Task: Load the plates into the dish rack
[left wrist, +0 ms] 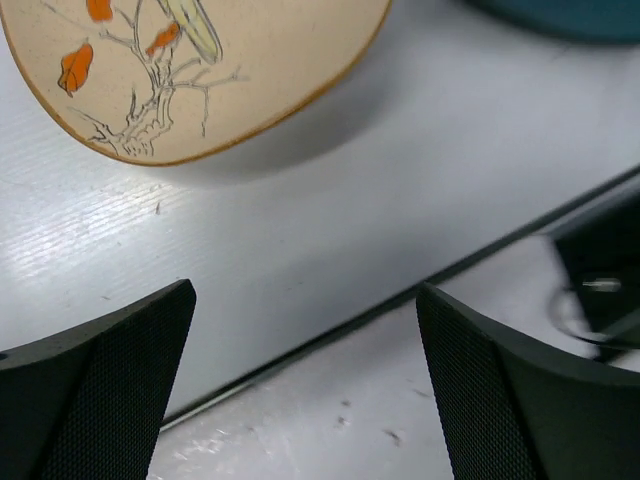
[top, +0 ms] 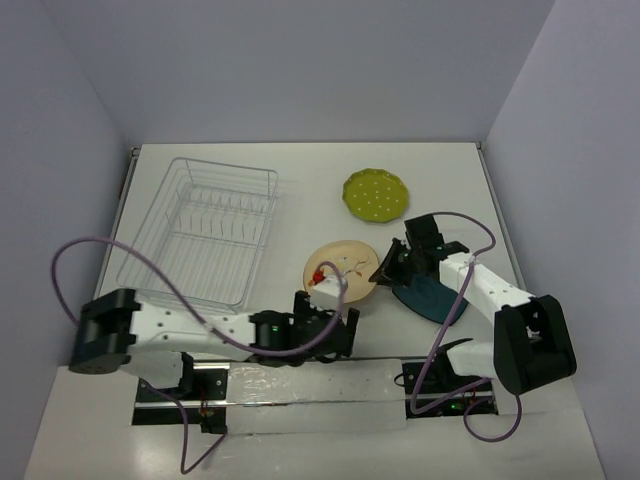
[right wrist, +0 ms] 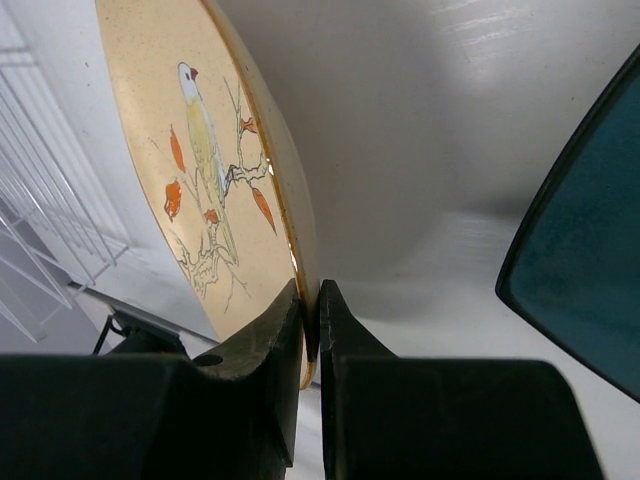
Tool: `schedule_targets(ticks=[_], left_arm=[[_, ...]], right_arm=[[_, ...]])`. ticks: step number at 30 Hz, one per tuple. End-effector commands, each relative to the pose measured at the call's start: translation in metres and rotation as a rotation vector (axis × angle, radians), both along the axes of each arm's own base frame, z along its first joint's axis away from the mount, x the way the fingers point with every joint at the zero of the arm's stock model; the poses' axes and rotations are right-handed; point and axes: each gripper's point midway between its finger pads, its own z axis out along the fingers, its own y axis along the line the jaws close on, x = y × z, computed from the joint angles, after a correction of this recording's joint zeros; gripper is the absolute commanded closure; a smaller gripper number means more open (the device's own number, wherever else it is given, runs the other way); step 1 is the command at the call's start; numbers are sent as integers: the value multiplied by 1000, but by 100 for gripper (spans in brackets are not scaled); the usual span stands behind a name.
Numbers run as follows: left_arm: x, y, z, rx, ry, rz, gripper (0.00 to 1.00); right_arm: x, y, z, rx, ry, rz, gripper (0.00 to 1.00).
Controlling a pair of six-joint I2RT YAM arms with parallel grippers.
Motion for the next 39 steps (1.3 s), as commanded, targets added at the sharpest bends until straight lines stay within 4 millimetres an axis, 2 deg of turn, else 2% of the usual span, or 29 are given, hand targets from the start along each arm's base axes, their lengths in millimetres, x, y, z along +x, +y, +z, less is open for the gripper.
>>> schedule_targets(ticks=[1,3,6,9,11,15,21,25,28,29,34,39], left_arm=[[6,-19,50,-441,156,62,1],[17,-15,61,-579,238,96,1],[22,-3,68,-639,277,169,1],[31,6,59,-619,330,253,1],[36,5,52,-621,377,274,1],[36,-1,33,-649,492,315,1],[37,-13,23,-723,573,385,1],[39,-23,-3,-695,649,457,1],[43,-28,-11,-739,717,489,1],[45,-27,-14,-747,728,510,1],[61,-18,-2,-826,692,593,1],[69,-15,-6,-860,712,615,1]], right_arm=[[5,-1,4,17,-57,-11,100],[5,-3,2,11,-58,-27,100],[4,-8,1,0,-71,-76,100],[7,-12,7,9,-107,-133,100],[8,-12,11,28,-133,-156,100],[7,-15,11,46,-147,-209,100],[5,-6,17,123,-99,-253,100],[3,-6,25,147,-102,-284,100],[3,-9,29,136,-115,-297,100],[0,-12,26,117,-109,-301,100],[-10,-12,9,105,-71,-286,100],[-16,-6,-2,137,-50,-298,100]])
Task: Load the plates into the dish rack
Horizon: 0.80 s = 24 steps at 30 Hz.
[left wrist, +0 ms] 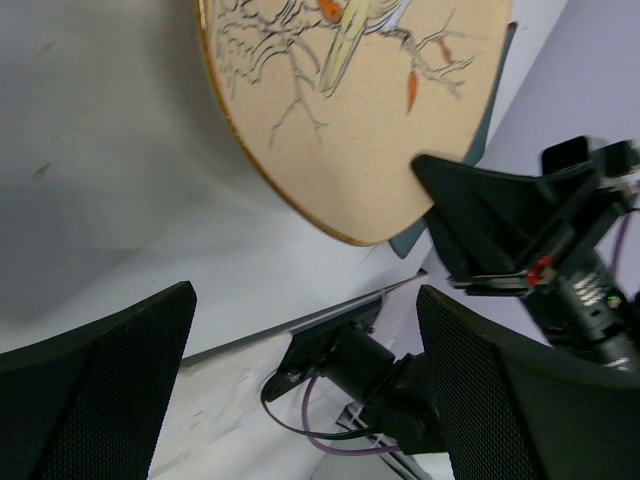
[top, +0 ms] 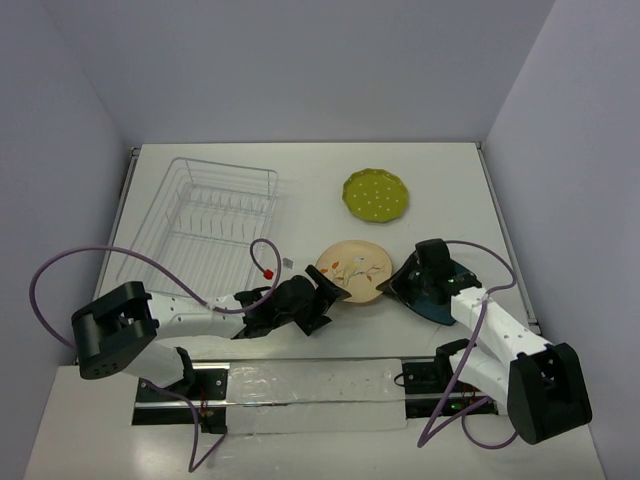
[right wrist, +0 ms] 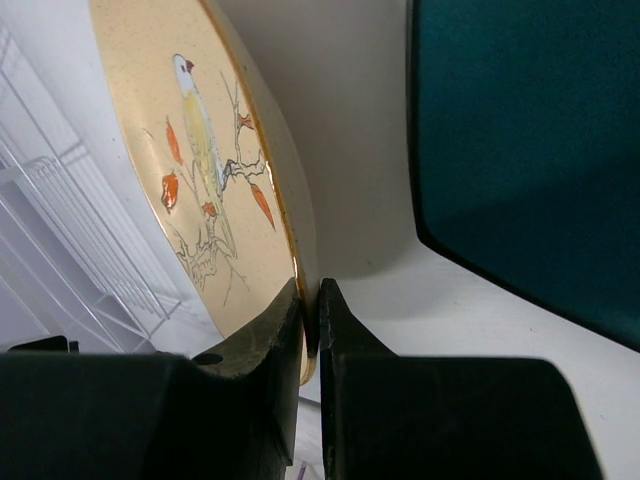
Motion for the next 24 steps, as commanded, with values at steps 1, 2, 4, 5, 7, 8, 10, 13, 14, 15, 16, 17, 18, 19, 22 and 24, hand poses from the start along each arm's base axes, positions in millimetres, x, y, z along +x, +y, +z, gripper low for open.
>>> schedule_targets(ticks=[1,2,4,5,7,8,10,13,14,15,16,17,18,19,22,24], left_arm=[[13,-4,12,-94,9,63,1],[16,-3,10,-93,24,73,1],[19,-3,6,-100,40,80,1],[20,-3,3,-100,45,82,1],[23,-5,-3,-85,54,83,1],[24,-7,-5,-84,59,78,1],[25,-9,-12,-76,74,79,2],[24,-12,-21,-88,99,69,6],[23,-14,-21,-101,104,64,7],[23,-15,-22,-110,109,60,8],[23,-16,-22,-112,108,59,10],[24,-17,-22,-112,104,57,11],[25,-17,-22,-107,103,59,12],[27,-19,-21,-106,98,56,16],[28,-23,-21,-109,93,41,32],[26,-24,-25,-112,112,29,44]], right_arm=[[4,10,7,52,-47,-12,100],[4,10,8,52,-53,-15,100],[4,11,9,60,-56,-19,100],[4,12,10,65,-61,-20,100],[4,15,11,76,-63,-12,100],[3,17,11,81,-60,-8,100],[1,21,11,95,-54,0,100],[-3,29,11,123,-43,6,100],[-4,30,11,127,-43,8,100],[-4,31,13,133,-45,7,100],[-5,31,14,136,-47,7,100],[-5,31,15,138,-51,8,100],[-6,32,15,137,-51,10,100],[-7,31,14,134,-47,9,100],[-8,31,14,134,-48,12,100],[-9,31,14,134,-47,14,100]])
